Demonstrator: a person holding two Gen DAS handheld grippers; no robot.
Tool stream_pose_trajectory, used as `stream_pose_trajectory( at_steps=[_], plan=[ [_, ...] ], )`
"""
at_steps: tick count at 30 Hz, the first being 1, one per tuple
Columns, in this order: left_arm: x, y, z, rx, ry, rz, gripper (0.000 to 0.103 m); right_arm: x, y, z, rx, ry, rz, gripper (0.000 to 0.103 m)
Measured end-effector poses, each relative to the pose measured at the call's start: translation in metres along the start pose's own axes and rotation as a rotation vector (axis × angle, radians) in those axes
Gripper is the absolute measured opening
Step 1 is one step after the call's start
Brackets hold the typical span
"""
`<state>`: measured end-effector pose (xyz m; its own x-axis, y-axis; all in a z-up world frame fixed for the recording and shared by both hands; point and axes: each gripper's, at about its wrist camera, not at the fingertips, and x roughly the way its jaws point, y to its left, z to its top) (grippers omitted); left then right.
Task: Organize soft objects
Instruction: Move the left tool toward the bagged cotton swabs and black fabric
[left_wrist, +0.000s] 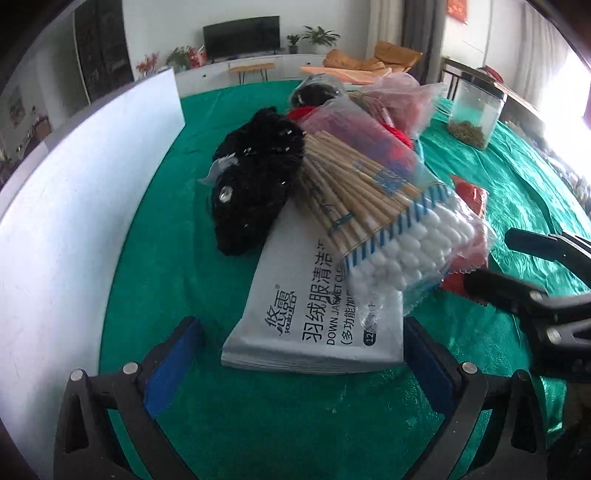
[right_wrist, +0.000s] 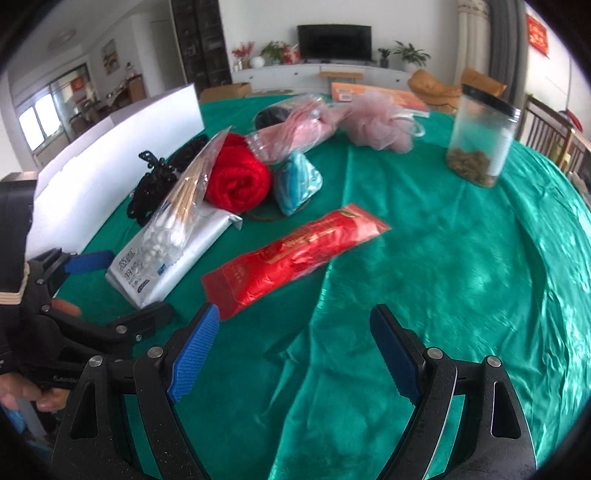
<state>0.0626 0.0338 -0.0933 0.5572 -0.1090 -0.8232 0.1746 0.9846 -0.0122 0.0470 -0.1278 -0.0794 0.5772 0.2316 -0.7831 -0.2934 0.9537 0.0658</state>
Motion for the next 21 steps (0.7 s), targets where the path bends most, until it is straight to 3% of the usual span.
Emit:
stream_pose_trajectory(
  at_steps=[2, 5, 8, 11, 16, 21],
  plan=[
    [0.001, -0.001, 0.000, 0.007, -0.005, -0.001, 0.103, 0.008, -0.009, 0.013, 0.028, 0.008, -0.071, 0.086],
    [0.003, 0.000, 0.002, 0.000, -0.003, 0.005, 0.103, 0.000, -0.051, 0.022, 0.189, -0.035, -0.228, 0.086],
    [0.011, -0.006, 0.014, -0.013, -0.002, 0.009, 0.103, -0.026, -0.093, 0.008, 0.316, -0.076, -0.319, 0.086],
    [0.028, -0.028, 0.037, 0.024, -0.008, -0.009, 0.103, -0.045, -0.108, -0.017, 0.332, -0.094, -0.380, 0.086],
    [0.052, -0.051, 0.070, 0.014, -0.009, -0.008, 0.103, -0.048, -0.117, -0.028, 0.380, -0.048, -0.394, 0.086],
    [0.053, -0.054, 0.076, -0.001, -0.010, -0.002, 0.103, -0.030, -0.120, -0.026, 0.360, 0.004, -0.402, 0.086]
  ],
)
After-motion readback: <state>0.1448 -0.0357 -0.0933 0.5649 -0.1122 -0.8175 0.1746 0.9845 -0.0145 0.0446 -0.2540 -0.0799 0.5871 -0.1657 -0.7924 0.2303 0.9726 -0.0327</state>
